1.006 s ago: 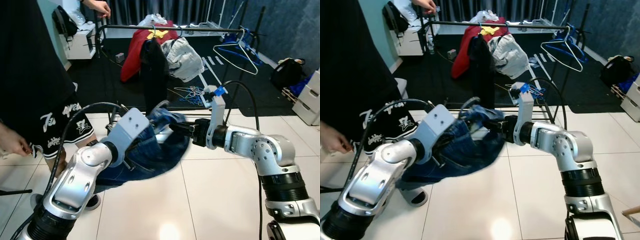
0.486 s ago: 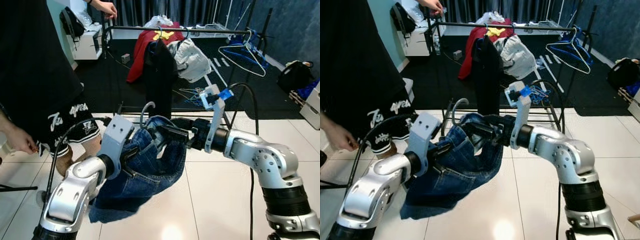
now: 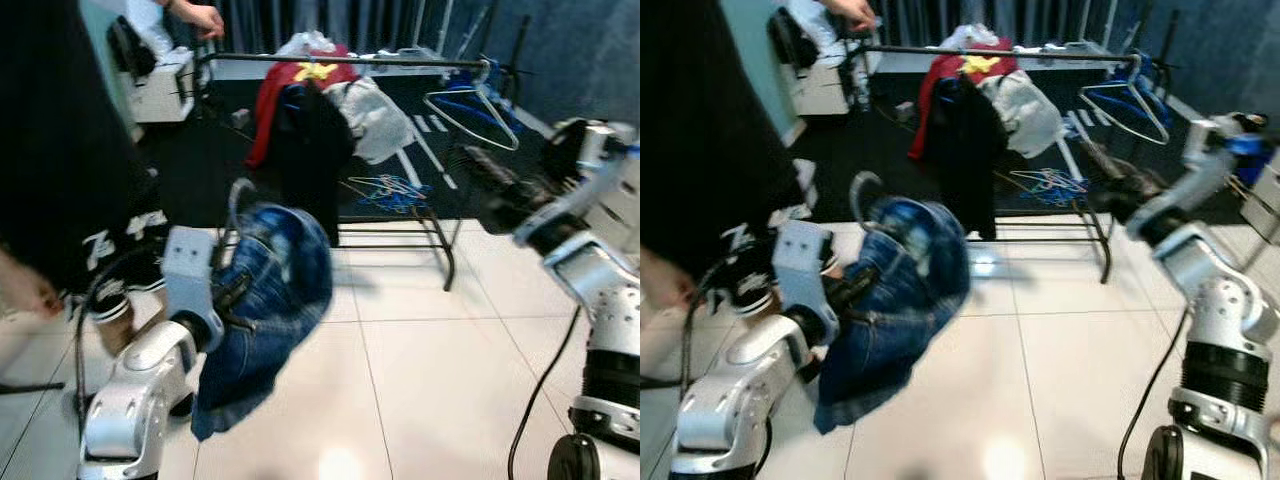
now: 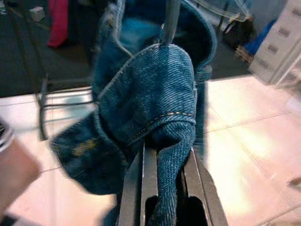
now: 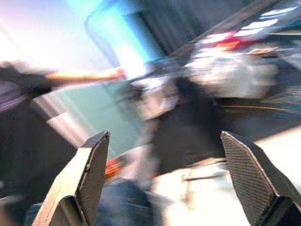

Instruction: Hang hanger

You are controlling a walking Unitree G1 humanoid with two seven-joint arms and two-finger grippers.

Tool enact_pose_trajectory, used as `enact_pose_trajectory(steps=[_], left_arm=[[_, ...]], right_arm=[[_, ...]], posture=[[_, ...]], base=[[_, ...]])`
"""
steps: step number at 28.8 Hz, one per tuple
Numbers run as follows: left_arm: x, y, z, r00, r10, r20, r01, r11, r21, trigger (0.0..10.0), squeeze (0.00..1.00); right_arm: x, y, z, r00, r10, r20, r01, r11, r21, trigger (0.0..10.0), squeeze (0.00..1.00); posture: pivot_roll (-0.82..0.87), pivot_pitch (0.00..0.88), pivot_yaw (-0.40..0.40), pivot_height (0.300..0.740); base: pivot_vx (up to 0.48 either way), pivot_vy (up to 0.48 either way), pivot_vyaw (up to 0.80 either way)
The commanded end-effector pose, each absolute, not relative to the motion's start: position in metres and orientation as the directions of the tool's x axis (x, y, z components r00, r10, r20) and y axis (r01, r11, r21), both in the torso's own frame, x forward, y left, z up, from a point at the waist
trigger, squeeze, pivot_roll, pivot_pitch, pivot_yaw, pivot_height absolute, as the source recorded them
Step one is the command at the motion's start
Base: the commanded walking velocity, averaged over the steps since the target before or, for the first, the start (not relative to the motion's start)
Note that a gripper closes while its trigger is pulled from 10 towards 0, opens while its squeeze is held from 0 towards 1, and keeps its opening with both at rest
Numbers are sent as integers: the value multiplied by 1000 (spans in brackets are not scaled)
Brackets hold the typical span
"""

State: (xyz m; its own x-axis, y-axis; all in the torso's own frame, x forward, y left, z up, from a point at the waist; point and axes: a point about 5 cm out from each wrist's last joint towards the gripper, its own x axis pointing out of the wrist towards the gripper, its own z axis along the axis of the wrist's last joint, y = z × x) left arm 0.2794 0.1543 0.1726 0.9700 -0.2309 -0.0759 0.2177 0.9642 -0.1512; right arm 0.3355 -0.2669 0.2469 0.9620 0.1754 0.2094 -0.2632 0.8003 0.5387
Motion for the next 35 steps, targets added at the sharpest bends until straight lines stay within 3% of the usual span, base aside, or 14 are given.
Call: enact_pose_trajectory(steps=[1,5,10,18,20,23,35], left_arm=[[279,152,171,971,-234,-53,219,955,-198,10000,0],[281,154,161,975,-212,-74,189,952,-239,10000,0],[283,137,157,947,-313,-79,296,939,-175,10000,0],[289,120,168,934,-354,-57,346,932,-110,10000,0],[300,102,188,934,-356,-20,354,934,-52,10000,0],[300,102,188,934,-356,-20,354,934,-52,10000,0],[313,97,190,976,-213,-53,216,974,60,10000,0]], right_arm=[[336,-272,238,977,123,175,-199,816,542,10000,0],[335,-274,220,993,81,80,-110,860,499,10000,0],[332,-259,191,995,81,-61,-51,921,385,10000,0],[335,-242,189,992,112,-63,-82,930,359,10000,0],[340,-224,190,988,149,-41,-126,931,342,10000,0],[340,-224,190,988,149,-41,-126,931,342,10000,0],[343,-199,193,973,229,-14,-217,935,280,10000,0]], posture=[[-170,0,-17,740],[-192,0,-21,740],[-224,0,-15,740],[-254,0,2,740],[-253,0,5,740],[-253,0,5,740],[-242,0,7,740]], base=[[0,0,-775],[0,0,-772],[96,0,-595],[480,0,0],[480,0,0],[480,0,0],[480,0,0]])
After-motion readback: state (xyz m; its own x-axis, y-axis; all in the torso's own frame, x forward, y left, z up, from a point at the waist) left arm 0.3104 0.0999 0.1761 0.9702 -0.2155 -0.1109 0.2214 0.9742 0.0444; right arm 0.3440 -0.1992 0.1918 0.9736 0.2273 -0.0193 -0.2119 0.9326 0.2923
